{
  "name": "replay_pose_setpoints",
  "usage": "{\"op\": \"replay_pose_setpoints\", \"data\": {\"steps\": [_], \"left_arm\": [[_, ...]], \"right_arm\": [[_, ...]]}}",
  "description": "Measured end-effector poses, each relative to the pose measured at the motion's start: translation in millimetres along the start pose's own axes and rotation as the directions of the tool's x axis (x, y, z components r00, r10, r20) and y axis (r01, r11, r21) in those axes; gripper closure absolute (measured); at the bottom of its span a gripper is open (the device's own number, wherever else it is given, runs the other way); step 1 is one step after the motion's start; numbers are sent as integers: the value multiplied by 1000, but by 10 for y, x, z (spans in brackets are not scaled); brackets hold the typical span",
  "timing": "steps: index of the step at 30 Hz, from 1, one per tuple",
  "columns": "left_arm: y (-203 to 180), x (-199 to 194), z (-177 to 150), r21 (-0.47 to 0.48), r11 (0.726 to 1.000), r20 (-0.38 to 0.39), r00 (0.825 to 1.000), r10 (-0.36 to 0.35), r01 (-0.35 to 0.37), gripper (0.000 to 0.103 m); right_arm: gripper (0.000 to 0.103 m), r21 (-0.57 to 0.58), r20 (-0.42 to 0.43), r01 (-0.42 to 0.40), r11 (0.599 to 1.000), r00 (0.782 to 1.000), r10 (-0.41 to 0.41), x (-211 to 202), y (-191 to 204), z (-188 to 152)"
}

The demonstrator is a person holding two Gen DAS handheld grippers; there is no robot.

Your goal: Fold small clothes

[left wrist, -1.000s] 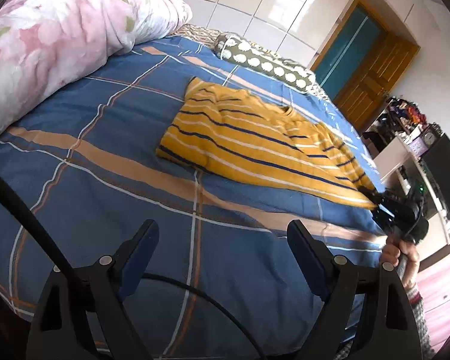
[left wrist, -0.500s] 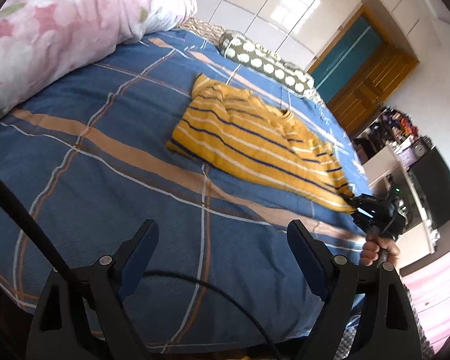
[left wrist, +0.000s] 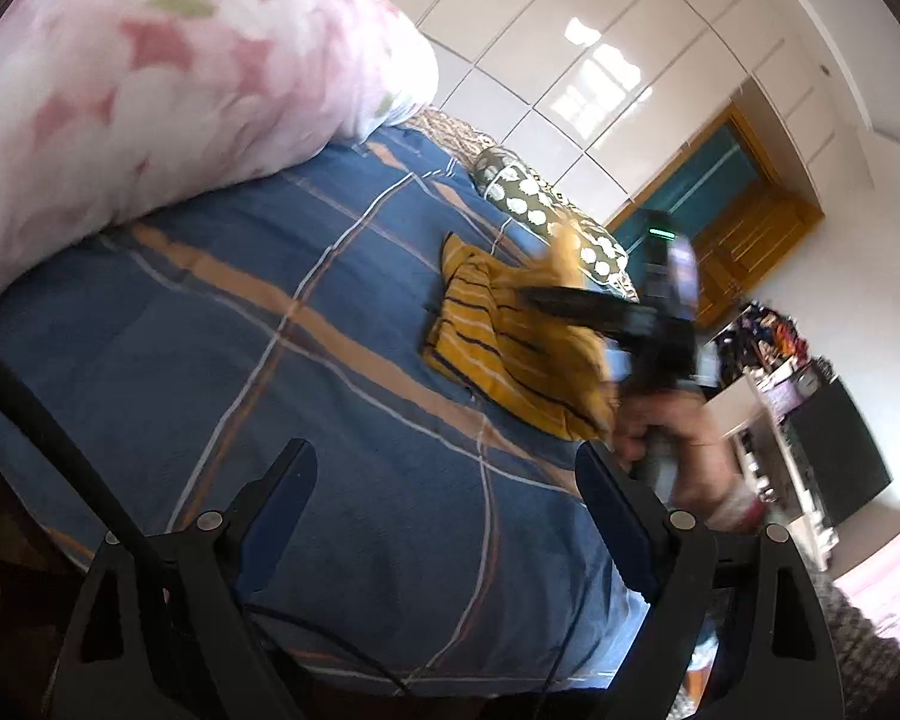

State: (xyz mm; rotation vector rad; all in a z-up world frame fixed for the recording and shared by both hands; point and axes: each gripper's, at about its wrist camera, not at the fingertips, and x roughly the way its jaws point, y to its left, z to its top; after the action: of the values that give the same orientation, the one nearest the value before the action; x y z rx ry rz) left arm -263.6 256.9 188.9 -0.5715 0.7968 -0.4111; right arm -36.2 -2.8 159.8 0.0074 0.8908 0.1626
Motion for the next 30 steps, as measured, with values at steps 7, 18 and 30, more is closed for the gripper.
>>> {"op": "replay_pose_setpoints", "data": {"steps": [7,18,30], "left_arm": [[186,54,-54,-16,999,-11,999,43,-43,16],[131,172,-44,16,998,-25,998,62,-62,16],[-237,695,181,105,991,-39,996,82,-78,16]], "right_arm": [[91,-151,-77,88,985,992,-100,619,613,-285],[62,-71,-98,-214,974,974,207,207,525,-304],[44,211,82,-182,960,982,168,-828,-1287,-631]]}}
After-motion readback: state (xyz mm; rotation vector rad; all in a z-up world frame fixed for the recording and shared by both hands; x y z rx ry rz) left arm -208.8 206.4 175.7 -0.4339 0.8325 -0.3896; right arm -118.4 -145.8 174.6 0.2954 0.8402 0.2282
